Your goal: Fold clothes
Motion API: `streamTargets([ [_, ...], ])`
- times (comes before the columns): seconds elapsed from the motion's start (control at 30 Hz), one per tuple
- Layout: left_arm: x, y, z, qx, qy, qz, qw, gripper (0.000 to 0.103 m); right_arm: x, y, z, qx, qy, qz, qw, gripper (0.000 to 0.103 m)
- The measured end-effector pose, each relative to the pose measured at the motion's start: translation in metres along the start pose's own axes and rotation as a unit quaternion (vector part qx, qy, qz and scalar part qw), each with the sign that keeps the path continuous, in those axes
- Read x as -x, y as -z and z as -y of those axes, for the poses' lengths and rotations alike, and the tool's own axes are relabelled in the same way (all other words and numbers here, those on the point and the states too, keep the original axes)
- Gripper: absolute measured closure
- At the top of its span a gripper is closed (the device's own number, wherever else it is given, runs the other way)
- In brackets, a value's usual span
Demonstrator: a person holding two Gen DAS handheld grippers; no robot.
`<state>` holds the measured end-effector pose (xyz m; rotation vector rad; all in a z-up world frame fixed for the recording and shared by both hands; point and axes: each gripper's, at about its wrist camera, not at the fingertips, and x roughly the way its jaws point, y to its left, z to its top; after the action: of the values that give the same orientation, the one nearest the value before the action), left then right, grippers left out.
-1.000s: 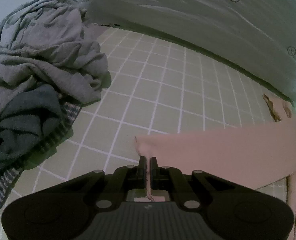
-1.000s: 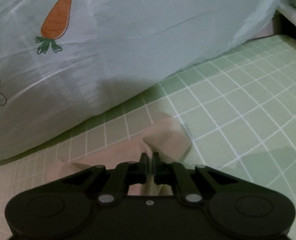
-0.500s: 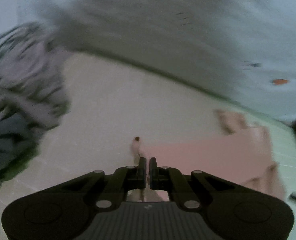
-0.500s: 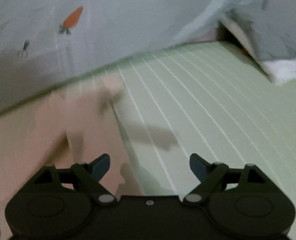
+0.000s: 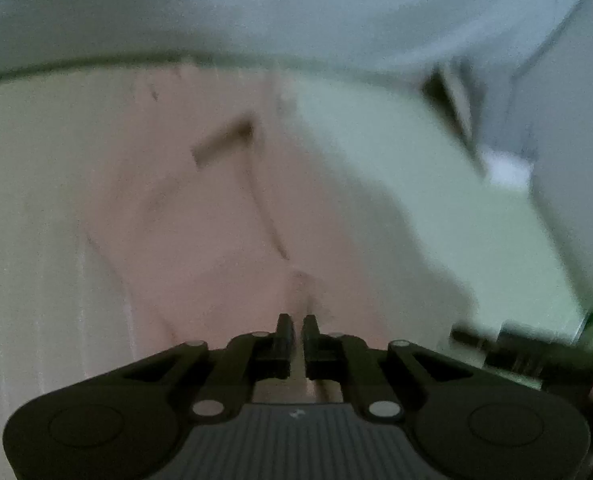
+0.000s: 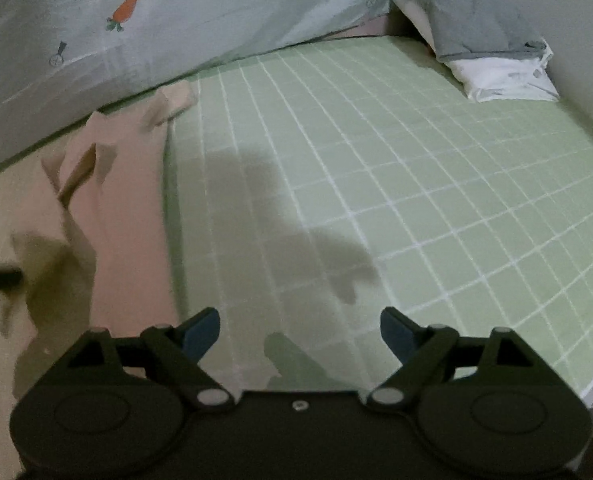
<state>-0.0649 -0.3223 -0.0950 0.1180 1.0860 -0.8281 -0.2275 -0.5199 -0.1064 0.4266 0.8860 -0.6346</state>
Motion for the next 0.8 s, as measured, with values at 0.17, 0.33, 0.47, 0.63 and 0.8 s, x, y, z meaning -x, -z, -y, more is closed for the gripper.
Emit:
streamTargets([
  [0.17,0.014,0.020,-0.008,0.033,-0.073,-0.001,0.9968,0.017,0.001,0.001,-0.002,0.047,-0.038,0.032,0.998,0.000],
  [0.33,0.037,0.034,-0.027,0.073,-0.151,0.016,0.9857,0.015,-0.005,-0.005,-0.039,0.093,-0.109,0.062,0.988,0.000],
  [0.47,0.050,0.047,-0.044,0.094,-0.185,0.007,0.9782,0.014,-0.019,-0.007,-0.085,0.153,-0.155,0.055,0.974,0.000],
  [0.63,0.070,0.052,-0.062,0.113,-0.198,0.015,0.9735,0.014,-0.031,-0.002,-0.129,0.199,-0.167,0.032,0.965,0.001],
  [0.8,0.070,0.041,-0.071,0.116,-0.199,0.022,0.9728,0.013,-0.034,0.002,-0.142,0.211,-0.167,0.012,0.963,0.026],
])
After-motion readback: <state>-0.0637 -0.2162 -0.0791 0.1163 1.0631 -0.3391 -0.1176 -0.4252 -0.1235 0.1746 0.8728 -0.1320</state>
